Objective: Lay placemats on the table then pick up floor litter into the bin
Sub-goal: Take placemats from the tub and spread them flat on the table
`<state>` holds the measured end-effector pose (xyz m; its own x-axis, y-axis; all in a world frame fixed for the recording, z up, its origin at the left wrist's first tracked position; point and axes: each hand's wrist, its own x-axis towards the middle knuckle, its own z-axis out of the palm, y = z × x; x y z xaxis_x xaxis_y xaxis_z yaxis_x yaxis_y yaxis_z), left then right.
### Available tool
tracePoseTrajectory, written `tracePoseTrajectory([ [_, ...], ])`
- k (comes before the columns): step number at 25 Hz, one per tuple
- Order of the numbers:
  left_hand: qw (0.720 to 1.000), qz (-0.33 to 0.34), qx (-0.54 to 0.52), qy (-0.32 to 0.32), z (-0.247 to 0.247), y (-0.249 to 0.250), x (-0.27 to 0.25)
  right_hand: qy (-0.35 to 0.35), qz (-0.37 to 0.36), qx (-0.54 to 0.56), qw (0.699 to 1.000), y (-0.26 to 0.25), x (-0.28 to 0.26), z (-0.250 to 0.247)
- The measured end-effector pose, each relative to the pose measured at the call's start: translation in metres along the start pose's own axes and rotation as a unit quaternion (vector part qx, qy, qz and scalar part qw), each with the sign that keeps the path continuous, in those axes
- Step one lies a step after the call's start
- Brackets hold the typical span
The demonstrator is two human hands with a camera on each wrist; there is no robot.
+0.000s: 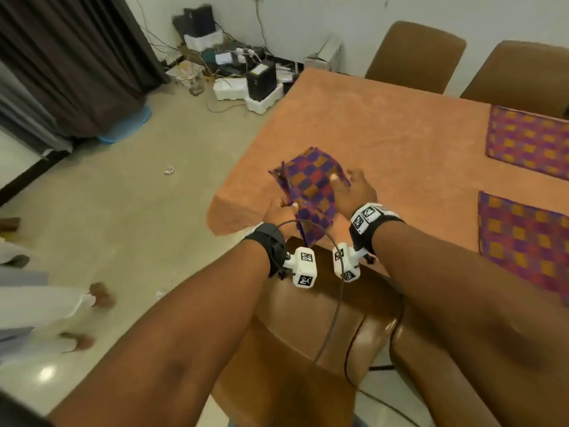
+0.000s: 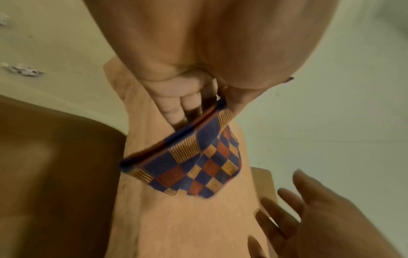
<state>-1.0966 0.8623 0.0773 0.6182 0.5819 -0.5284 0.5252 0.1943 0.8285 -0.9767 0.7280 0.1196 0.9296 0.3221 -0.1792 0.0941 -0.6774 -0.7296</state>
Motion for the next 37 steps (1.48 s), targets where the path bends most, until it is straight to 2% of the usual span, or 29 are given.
tracePoseTrajectory([
  [1,0.996,-0.062,0.005,-0.070,0.005,-0.013,0.015,-0.049,0.010,-0.021,0.999,0.013,0.002,0.025],
  [2,0.989,-0.100,-0.006,-0.111,0.008,-0.027,0.027,-0.083,0.014,-0.050,0.995,0.025,0.003,0.045],
  [3,0.984,-0.130,-0.037,-0.116,0.008,-0.034,0.039,-0.098,0.016,-0.076,0.992,0.036,0.006,0.064],
  [4,0.983,-0.149,-0.058,-0.092,0.003,-0.037,0.046,-0.095,0.014,-0.092,0.991,0.041,0.009,0.078],
  [7,0.991,-0.128,-0.031,0.007,-0.033,-0.034,0.093,-0.075,0.023,-0.092,0.993,0.031,0.033,0.113],
  [8,0.990,-0.135,-0.045,0.017,-0.045,-0.035,0.112,-0.080,0.026,-0.080,0.993,0.021,0.040,0.125],
  [10,0.984,-0.139,-0.114,-0.022,-0.059,-0.043,0.151,-0.099,0.025,-0.043,0.994,-0.006,0.053,0.147],
  [12,0.965,-0.146,-0.206,-0.064,-0.065,-0.039,0.163,-0.101,0.024,-0.026,0.994,-0.033,0.062,0.166],
  [14,0.941,-0.148,-0.275,-0.128,-0.065,-0.018,0.143,-0.083,0.005,-0.062,0.995,-0.048,0.071,0.176],
  [17,0.918,-0.137,-0.310,-0.206,-0.060,0.000,0.136,-0.066,-0.028,-0.101,0.992,-0.046,0.081,0.169],
  [19,0.950,-0.116,-0.221,-0.186,-0.058,0.012,0.134,-0.086,-0.055,-0.093,0.990,-0.038,0.083,0.157],
  [21,0.986,-0.096,-0.076,-0.117,-0.055,0.019,0.144,-0.128,-0.085,-0.077,0.985,-0.030,0.081,0.142],
  [22,0.990,-0.091,-0.033,-0.101,-0.053,0.018,0.153,-0.150,-0.101,-0.069,0.981,-0.027,0.080,0.136],
  [24,0.987,-0.102,0.002,-0.123,-0.048,0.011,0.174,-0.194,-0.121,-0.058,0.972,-0.022,0.076,0.122],
  [27,0.985,-0.085,0.075,-0.130,-0.047,0.026,0.163,-0.239,-0.118,-0.058,0.962,-0.012,0.070,0.099],
  [29,0.982,-0.048,0.140,-0.120,-0.043,0.039,0.149,-0.201,-0.094,0.011,0.975,0.002,0.069,0.085],
  [31,0.982,0.002,0.145,-0.120,-0.034,0.054,0.143,-0.124,-0.030,0.151,0.980,0.016,0.072,0.067],
  [34,0.991,0.090,0.011,-0.098,-0.026,0.077,0.143,-0.017,0.067,0.308,0.949,0.033,0.074,0.030],
  [37,0.987,0.129,-0.083,-0.053,-0.029,0.085,0.153,0.070,0.131,0.413,0.898,0.071,0.068,-0.016],
])
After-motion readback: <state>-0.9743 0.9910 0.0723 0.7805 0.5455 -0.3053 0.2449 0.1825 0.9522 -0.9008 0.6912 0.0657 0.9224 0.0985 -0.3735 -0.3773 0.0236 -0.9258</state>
